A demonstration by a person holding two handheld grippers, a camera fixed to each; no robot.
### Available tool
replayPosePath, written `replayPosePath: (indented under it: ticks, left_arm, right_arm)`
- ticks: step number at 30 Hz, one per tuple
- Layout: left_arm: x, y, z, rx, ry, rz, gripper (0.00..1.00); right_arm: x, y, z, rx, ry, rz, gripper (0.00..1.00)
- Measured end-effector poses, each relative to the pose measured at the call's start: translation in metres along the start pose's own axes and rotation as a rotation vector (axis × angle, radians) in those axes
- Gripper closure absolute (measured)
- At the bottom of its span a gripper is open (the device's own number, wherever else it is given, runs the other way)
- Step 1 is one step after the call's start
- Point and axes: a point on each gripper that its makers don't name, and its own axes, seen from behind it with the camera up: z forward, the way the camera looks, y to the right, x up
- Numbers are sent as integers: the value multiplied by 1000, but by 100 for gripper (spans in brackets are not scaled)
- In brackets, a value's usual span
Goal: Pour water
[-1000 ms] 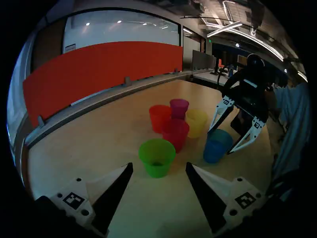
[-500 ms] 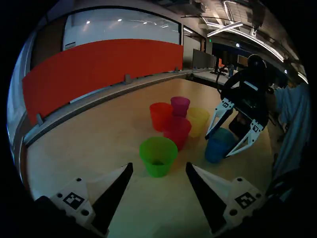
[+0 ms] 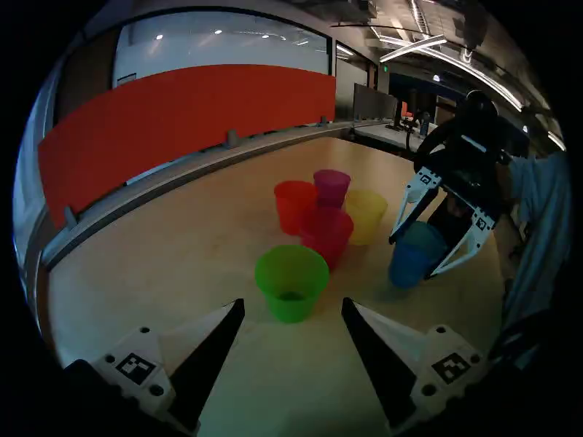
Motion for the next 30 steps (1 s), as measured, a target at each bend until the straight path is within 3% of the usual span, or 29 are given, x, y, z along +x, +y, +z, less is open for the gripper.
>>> replayPosePath:
  ticks: [18, 30]
  left_arm:
    - [-7, 0, 32, -9, -65, 16, 0]
    - [-5, -4, 57, -13, -86, 14, 0]
  right_arm:
    - [36, 15, -54, -97, 127, 25, 9]
    - [38, 26, -76, -155, 176, 62, 9]
